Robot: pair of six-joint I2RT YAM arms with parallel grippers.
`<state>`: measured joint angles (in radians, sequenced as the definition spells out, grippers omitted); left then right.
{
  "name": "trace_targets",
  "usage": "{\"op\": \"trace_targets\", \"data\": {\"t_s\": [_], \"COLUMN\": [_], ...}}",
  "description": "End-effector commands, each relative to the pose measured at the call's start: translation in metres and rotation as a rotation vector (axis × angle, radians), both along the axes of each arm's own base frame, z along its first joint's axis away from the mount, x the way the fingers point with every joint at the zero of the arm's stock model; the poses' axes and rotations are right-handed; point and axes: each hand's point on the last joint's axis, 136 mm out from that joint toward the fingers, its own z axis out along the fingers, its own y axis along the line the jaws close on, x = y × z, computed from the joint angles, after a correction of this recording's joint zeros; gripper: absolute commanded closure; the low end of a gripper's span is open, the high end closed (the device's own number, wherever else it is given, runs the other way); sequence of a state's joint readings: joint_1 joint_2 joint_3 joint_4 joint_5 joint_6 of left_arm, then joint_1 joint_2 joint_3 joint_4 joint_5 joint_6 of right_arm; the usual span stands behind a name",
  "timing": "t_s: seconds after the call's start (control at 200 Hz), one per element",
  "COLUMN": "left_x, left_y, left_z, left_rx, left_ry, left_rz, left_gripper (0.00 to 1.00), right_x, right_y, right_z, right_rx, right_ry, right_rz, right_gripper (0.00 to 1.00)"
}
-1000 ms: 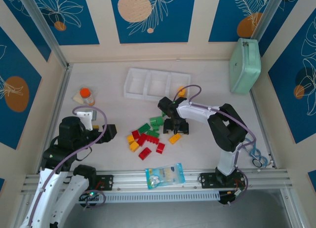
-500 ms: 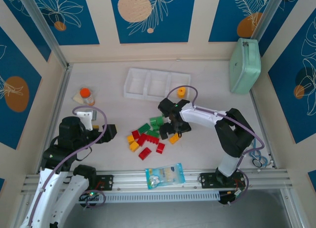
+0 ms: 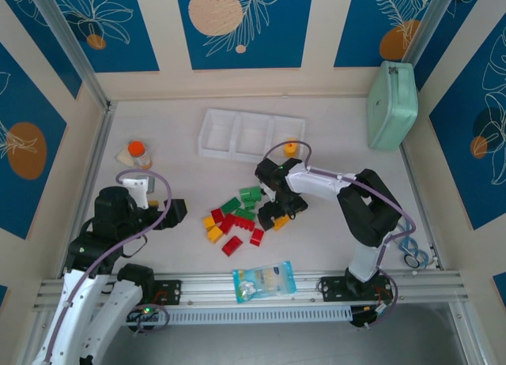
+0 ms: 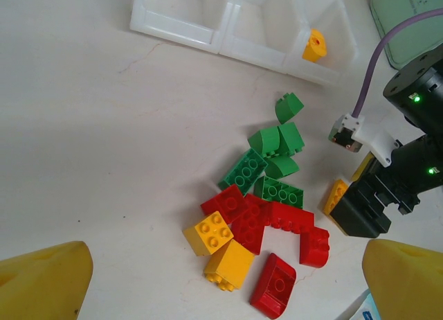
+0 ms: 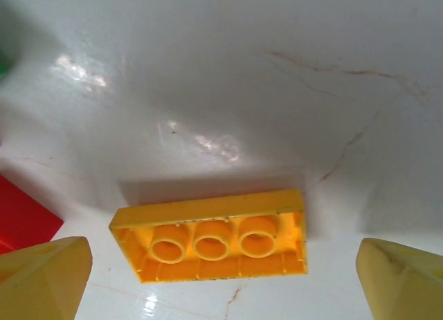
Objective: Sort the legos into containers by color
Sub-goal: Pick up the lego from the bottom-center of the table.
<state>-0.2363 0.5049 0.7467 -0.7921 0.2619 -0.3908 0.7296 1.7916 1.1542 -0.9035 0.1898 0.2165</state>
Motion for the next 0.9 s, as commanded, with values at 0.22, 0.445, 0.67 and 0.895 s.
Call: {"op": "trace_targets", "data": {"t_s": [0.22, 0.445, 0.67, 0.895], "left_x": [0.000, 0.001, 0.001, 0.001], "left_y": [-0.003, -0.002, -0.002, -0.002], "left_z": [0.002, 0.001, 0.000, 0.001], "left_rx": [0.001, 0.003, 0.005, 0.004], "left_ry": [-0.024, -0.022, -0.018, -0.021], "left_rz": [-0.019, -0.015, -0.013, -0.013], "left_gripper": [0.00, 0.00, 0.00, 0.00], "right_x": [-0.002, 0.001, 0.000, 0.003], "right_y": [0.008, 0.004, 0.003, -0.001], "right_z": [-0.011, -0.018, -0.023, -0.017], "right_rx": [-0.001, -0.048, -0.072, -0.105], "right_ry": [0.053, 0.055, 0.058, 0.031], "right_rz": [0.073, 0.073, 0.066, 0.044], "right_gripper": [0.07, 0.17, 0.27, 0.44]}}
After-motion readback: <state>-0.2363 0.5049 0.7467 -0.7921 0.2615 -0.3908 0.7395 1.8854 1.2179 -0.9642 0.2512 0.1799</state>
